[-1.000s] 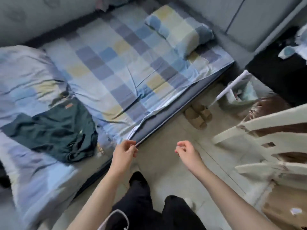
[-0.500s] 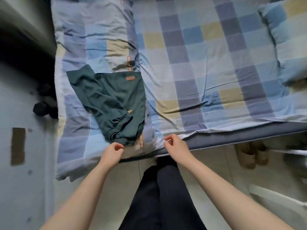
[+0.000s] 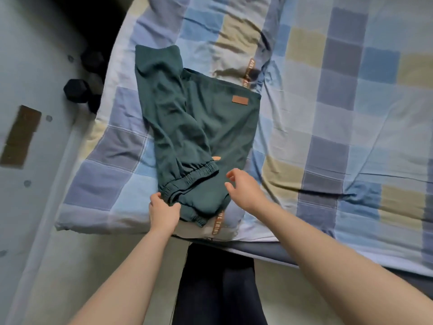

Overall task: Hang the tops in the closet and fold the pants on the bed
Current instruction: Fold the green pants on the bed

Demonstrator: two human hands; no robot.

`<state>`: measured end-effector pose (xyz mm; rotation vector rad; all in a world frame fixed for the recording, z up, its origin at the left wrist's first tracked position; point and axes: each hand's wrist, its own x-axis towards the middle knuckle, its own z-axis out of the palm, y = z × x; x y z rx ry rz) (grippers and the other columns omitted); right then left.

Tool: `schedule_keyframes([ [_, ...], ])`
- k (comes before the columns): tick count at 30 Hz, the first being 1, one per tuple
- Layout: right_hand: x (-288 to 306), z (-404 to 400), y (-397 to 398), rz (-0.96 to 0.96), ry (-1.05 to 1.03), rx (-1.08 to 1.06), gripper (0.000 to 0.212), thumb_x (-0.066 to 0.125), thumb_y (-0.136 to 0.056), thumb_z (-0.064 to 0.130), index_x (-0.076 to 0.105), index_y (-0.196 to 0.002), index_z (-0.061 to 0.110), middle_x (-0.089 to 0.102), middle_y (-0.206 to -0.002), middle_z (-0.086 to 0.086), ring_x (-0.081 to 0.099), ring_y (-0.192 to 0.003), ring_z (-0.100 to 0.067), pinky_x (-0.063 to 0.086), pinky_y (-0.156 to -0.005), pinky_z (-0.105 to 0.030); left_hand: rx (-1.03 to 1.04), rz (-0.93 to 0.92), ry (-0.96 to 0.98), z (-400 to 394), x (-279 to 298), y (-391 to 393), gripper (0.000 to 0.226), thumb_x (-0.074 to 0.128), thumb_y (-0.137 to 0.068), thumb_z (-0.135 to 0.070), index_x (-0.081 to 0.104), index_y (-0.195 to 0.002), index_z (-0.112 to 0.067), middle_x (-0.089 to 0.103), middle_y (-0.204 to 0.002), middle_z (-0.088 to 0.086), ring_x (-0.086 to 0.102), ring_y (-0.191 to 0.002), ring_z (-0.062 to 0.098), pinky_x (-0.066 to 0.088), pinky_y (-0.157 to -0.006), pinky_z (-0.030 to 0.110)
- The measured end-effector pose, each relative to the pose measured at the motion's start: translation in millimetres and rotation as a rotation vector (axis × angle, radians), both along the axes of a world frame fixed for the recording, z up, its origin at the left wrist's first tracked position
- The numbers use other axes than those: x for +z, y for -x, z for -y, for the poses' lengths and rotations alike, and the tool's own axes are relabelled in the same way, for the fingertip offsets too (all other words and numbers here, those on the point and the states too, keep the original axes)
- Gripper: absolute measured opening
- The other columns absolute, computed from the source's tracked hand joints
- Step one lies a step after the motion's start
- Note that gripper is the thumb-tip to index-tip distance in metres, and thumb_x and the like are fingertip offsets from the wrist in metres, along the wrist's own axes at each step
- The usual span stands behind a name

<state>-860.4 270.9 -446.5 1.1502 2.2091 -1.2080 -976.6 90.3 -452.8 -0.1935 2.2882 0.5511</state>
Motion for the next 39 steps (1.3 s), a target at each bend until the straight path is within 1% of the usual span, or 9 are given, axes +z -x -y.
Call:
schedule_keyframes([
  [6, -81, 9, 66, 0.063, -0.113, 0.347, 0.056, 0.05, -0.094, 0.024, 0.029, -0.145, 0.016, 0.037, -0.143, -0.011, 0.042, -0.119, -0.039, 0.04, -0.1, -0.047, 0.067, 0.054, -0.008, 9, -62, 16, 0.066, 0.069, -0.085, -0.019, 0.037, -0.141, -0.005, 0.055, -0.137, 0.016, 0.052, -0.124, 0.032, 0.041, -0.104, 0.04],
  [10, -114, 26, 91, 0.197, -0.275, 0.587, 0.076, 0.057, -0.091, 0.024, 0.011, -0.151, 0.021, 0.02, -0.152, -0.006, 0.022, -0.135, -0.041, 0.034, -0.103, -0.045, 0.19, 0.058, -0.182, 21, -87, 22, 0.023, 0.068, -0.088, -0.012, 0.058, -0.109, -0.011, 0.067, -0.115, 0.015, 0.062, -0.102, 0.027, 0.049, -0.094, 0.04],
  [14, -123, 33, 104, 0.294, -0.393, 0.612, 0.06, 0.058, -0.083, 0.01, 0.033, -0.136, 0.021, 0.033, -0.141, -0.007, 0.018, -0.137, -0.042, 0.021, -0.11, -0.05, 0.36, 0.167, -0.393, 38, -87, 25, 0.015, 0.06, -0.091, -0.004, 0.066, -0.1, -0.014, 0.073, -0.1, 0.006, 0.066, -0.098, 0.026, 0.053, -0.089, 0.038],
  [18, -101, 22, 111, 0.148, -0.266, 0.442, 0.025, 0.046, -0.086, 0.012, 0.048, -0.111, 0.016, 0.056, -0.114, -0.006, 0.044, -0.116, -0.03, 0.031, -0.095, -0.042, 0.633, 0.426, -0.672, 49, -60, 26, 0.028, 0.043, -0.1, -0.008, 0.061, -0.121, -0.013, 0.072, -0.114, 0.007, 0.067, -0.105, 0.02, 0.052, -0.089, 0.037],
  [22, -52, 14, 99, -0.017, -0.196, 0.35, 0.019, 0.043, -0.081, 0.004, 0.033, -0.096, 0.012, 0.055, -0.082, -0.015, 0.049, -0.077, -0.038, 0.033, -0.064, -0.039, 0.692, 0.478, -0.77, 51, -21, 33, 0.028, 0.039, -0.103, -0.015, 0.06, -0.122, -0.011, 0.071, -0.117, 0.006, 0.067, -0.107, 0.017, 0.054, -0.085, 0.032],
  [29, 81, 1, 74, -0.158, -0.091, 0.197, 0.028, 0.049, -0.081, 0.012, 0.03, -0.099, 0.022, 0.055, -0.068, -0.007, 0.05, -0.066, -0.033, 0.038, -0.061, -0.037, 0.229, 0.307, -0.654, 51, 85, 68, 0.026, 0.057, -0.096, -0.029, 0.067, -0.116, -0.015, 0.073, -0.112, 0.002, 0.066, -0.109, 0.021, 0.047, -0.101, 0.042],
  [32, 152, -6, 49, -0.174, -0.147, 0.266, 0.046, 0.05, -0.08, 0.015, 0.026, -0.116, 0.032, 0.062, -0.076, -0.017, 0.055, -0.067, -0.034, 0.046, -0.068, -0.04, -0.109, 0.299, -0.647, 54, 145, 81, 0.032, 0.056, -0.092, -0.041, 0.069, -0.099, -0.012, 0.073, -0.096, -0.007, 0.067, -0.092, 0.01, 0.049, -0.085, 0.027],
  [35, 219, -9, 20, -0.185, -0.168, 0.332, 0.057, 0.047, -0.077, 0.019, 0.02, -0.125, 0.037, 0.056, -0.069, -0.011, 0.05, -0.061, -0.029, 0.044, -0.062, -0.049, -0.4, 0.283, -0.624, 60, 192, 92, 0.031, 0.053, -0.094, -0.039, 0.053, -0.071, -0.018, 0.051, -0.067, -0.011, 0.047, -0.065, 0.009, 0.038, -0.063, 0.024],
  [39, 293, -2, -29, -0.156, -0.204, 0.442, 0.055, 0.045, -0.085, 0.018, 0.018, -0.128, 0.038, 0.056, -0.069, -0.008, 0.049, -0.06, -0.024, 0.045, -0.061, -0.046, -0.748, 0.315, -0.559, 59, 249, 100, 0.027, 0.058, -0.096, -0.029, 0.049, -0.071, -0.022, 0.047, -0.064, -0.006, 0.044, -0.061, 0.01, 0.033, -0.057, 0.028],
])
